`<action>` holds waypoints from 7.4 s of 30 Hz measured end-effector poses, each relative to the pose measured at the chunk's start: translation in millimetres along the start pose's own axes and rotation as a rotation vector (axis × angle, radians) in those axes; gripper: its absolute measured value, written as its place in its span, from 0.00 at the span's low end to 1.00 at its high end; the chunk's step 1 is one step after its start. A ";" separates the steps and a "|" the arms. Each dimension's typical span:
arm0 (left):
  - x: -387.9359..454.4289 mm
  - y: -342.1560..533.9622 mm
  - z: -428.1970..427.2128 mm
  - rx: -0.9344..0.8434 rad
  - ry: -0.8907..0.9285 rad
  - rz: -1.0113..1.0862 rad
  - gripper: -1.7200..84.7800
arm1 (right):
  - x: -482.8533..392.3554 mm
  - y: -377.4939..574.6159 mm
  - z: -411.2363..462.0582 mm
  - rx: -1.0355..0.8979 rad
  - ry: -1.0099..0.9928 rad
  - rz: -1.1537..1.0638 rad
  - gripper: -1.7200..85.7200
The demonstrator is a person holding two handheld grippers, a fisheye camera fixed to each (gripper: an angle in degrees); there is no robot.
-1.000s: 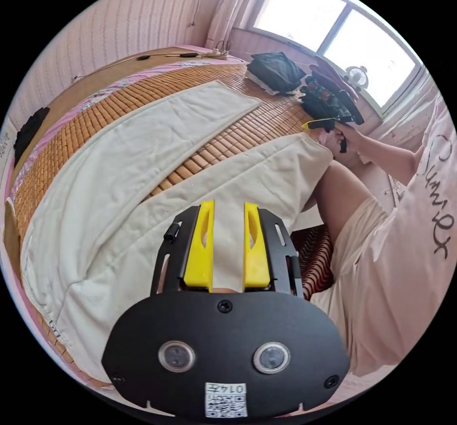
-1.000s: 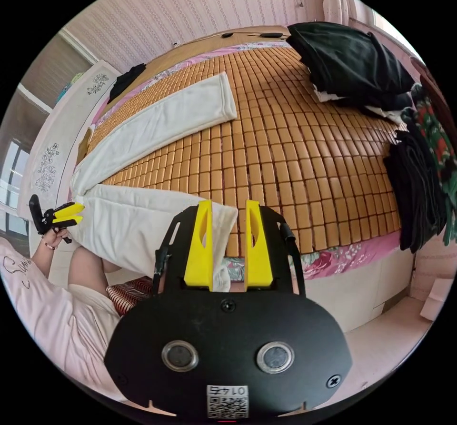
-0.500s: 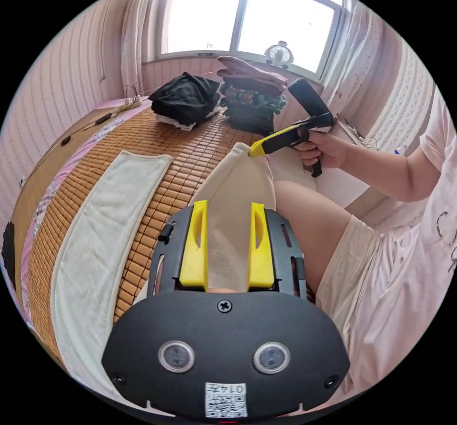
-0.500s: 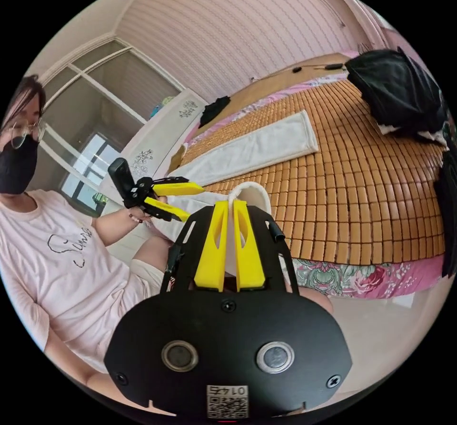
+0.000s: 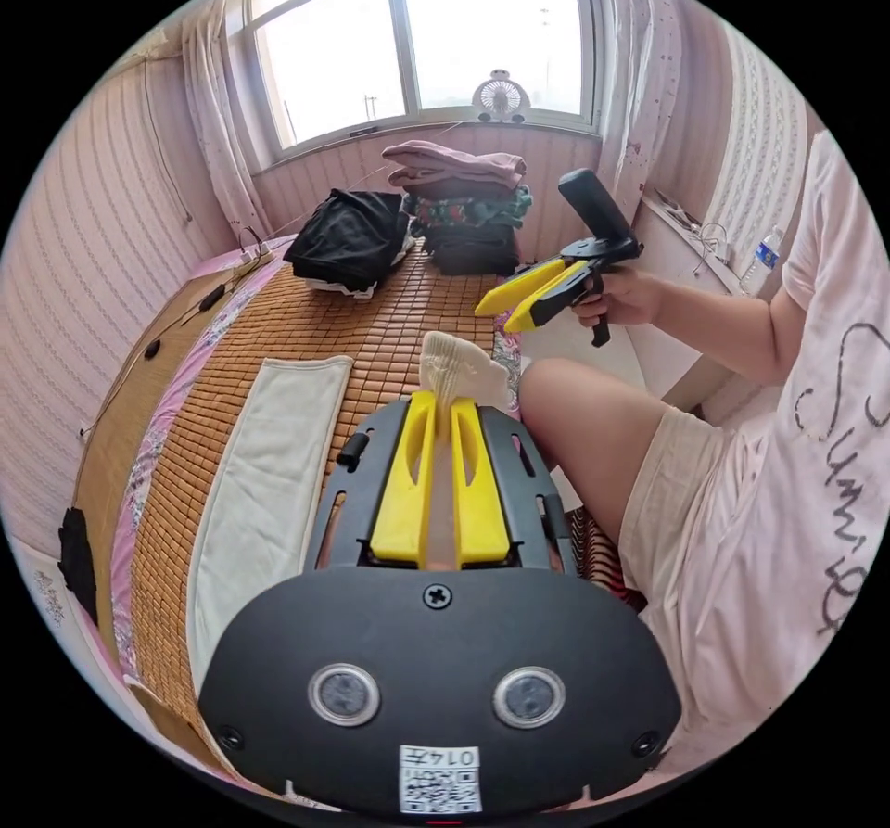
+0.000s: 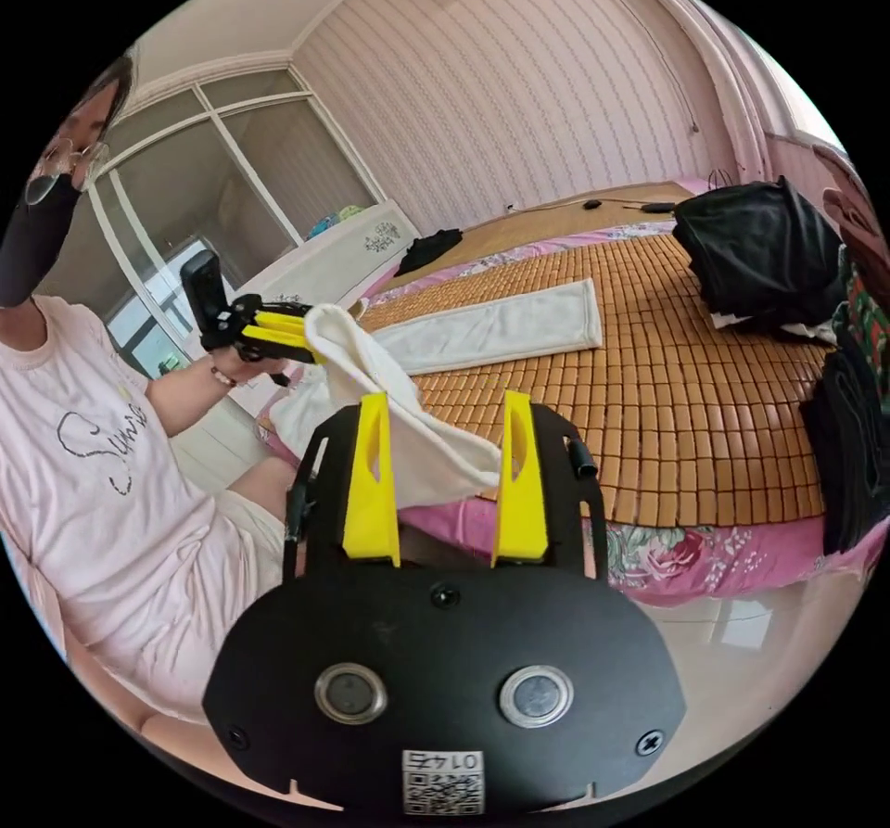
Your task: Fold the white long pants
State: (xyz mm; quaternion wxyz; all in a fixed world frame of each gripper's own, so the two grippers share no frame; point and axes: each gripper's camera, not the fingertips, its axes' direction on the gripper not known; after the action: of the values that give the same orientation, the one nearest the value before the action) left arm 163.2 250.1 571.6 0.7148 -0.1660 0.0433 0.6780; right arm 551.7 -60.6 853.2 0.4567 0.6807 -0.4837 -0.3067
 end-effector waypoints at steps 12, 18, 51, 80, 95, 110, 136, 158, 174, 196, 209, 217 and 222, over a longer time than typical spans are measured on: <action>2.4 -14.3 -22.9 0.056 -0.139 -0.101 0.04 | 25.9 8.5 26.6 0.058 -0.297 0.118 0.11; -58.4 -66.0 47.8 0.064 -0.087 -0.196 0.05 | 30.0 4.7 -4.5 0.100 -0.140 0.177 0.09; -132.1 56.7 158.0 -0.532 -0.057 -0.189 0.05 | 80.1 -65.2 87.3 -0.151 0.081 0.146 0.06; -283.1 110.4 123.8 -0.448 0.107 -0.644 0.05 | 164.2 -157.9 257.8 -0.366 0.180 0.361 0.05; -182.6 217.0 -1.4 -0.285 0.080 -0.817 0.11 | 104.3 -44.7 276.3 -0.571 0.065 0.481 0.16; -124.1 321.4 -77.7 -0.063 0.103 -1.061 0.11 | 46.9 -83.2 363.5 -0.815 0.378 0.415 0.09; -51.7 702.7 -325.9 0.373 -0.553 -1.849 0.12 | -593.5 -213.1 996.1 -0.606 0.136 -1.129 0.01; 40.7 710.4 -394.2 0.292 -0.646 -1.813 0.10 | -407.7 -218.7 694.5 -0.216 -0.058 -0.785 0.01; 30.8 629.5 -403.7 0.201 -0.558 -1.645 0.15 | -72.1 -42.8 305.2 -0.373 0.429 0.260 0.12; -53.8 643.6 -411.6 0.018 -0.413 -1.870 0.16 | 60.7 -25.9 229.5 -0.486 0.252 0.592 0.11; -105.0 573.6 -481.4 0.124 -0.396 -1.526 0.02 | 30.0 -158.1 146.9 -0.257 0.311 0.276 0.09; -215.3 527.0 -482.9 0.143 -0.449 -1.448 0.04 | 64.5 -274.8 175.2 -0.223 0.353 0.208 0.09; -287.2 521.7 -443.2 0.070 -0.407 -1.550 0.09 | 121.9 -312.1 219.0 -0.127 0.340 0.459 0.10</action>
State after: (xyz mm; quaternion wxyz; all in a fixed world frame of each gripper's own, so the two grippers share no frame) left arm -299.7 -142.1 143.8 0.9809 0.0006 -0.1944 0.0040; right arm 523.5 -210.4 483.1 0.6303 0.5652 -0.5215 -0.1068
